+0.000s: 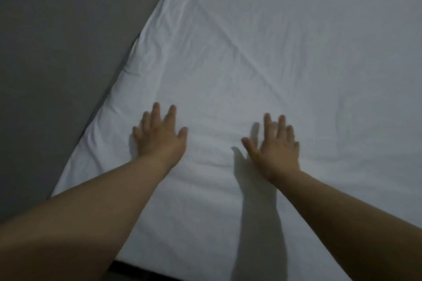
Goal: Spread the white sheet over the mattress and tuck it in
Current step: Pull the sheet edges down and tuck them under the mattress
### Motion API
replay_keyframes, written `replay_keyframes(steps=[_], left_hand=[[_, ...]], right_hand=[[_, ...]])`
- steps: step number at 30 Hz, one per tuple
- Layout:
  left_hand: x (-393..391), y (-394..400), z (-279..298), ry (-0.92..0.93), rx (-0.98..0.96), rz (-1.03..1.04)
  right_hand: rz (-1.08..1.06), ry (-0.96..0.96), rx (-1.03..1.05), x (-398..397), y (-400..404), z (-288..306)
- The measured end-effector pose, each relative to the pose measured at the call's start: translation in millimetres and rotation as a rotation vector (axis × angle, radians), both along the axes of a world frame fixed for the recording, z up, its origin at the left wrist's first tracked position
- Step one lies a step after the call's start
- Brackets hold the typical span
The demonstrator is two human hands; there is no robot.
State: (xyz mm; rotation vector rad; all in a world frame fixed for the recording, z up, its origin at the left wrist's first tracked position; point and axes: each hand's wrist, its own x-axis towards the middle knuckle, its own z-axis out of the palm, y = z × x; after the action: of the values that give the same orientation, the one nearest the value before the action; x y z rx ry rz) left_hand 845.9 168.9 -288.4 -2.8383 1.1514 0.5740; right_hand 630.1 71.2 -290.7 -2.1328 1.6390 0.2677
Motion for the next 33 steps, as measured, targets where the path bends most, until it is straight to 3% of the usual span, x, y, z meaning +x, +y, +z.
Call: replay_keyframes(steps=[2, 4, 9, 12, 14, 16, 19, 23, 28, 30, 31, 33], left_hand=[[-29.9, -16.5, -11.0, 0.055, 0.116, -0.136], [-45.7, 6.1, -33.3, 0.042, 0.177, -0.106], [-27.2, 98.5, -24.1, 0.055, 0.273, 0.158], [-39.5, 121.1, -3.0, 0.022, 0.289, 0.417], [-80.7, 93.1, 4.7, -0.120, 0.150, 0.254], [-144.5, 44.1, 3.5, -0.067, 0.002, -0.044], [-255.3, 13.1, -22.1, -0.004, 0.081, -0.337], [-293.4, 39.5, -49.2, -0.071, 0.078, -0.352], [-285.8, 66.4, -25.7, -0.032, 0.278, -0.212], [-294.5, 64.2, -13.8, -0.009, 0.290, -0.176], [-304.5, 58.5, -9.8, 0.005, 0.264, -0.203], [-327.8, 50.1, -11.3, 0.052, 0.245, -0.295]], right_hand=[[0.175, 0.029, 0.013, 20.9, 13.3, -11.1], [0.190, 0.080, -0.053, -12.2, 37.8, -31.1], [-0.086, 0.217, -0.102, -186.8, 92.4, -34.1], [-0.442, 0.282, -0.035, -262.1, 91.8, -6.1], [-0.486, 0.226, -0.064, -266.6, 77.8, -1.5], [-0.313, 0.113, -0.106, -244.2, 62.9, -6.9], [-0.029, 0.084, -0.092, -230.3, 67.8, -29.9], [-0.166, 0.137, -0.177, -318.4, 91.6, -52.7], [-0.823, 0.380, 0.053, -490.9, 130.2, -15.7], [-1.031, 0.365, 0.078, -513.5, 123.9, 6.3], [-0.976, 0.336, 0.000, -506.7, 113.5, 9.1], [-0.667, 0.189, -0.087, -466.1, 92.0, 3.1]])
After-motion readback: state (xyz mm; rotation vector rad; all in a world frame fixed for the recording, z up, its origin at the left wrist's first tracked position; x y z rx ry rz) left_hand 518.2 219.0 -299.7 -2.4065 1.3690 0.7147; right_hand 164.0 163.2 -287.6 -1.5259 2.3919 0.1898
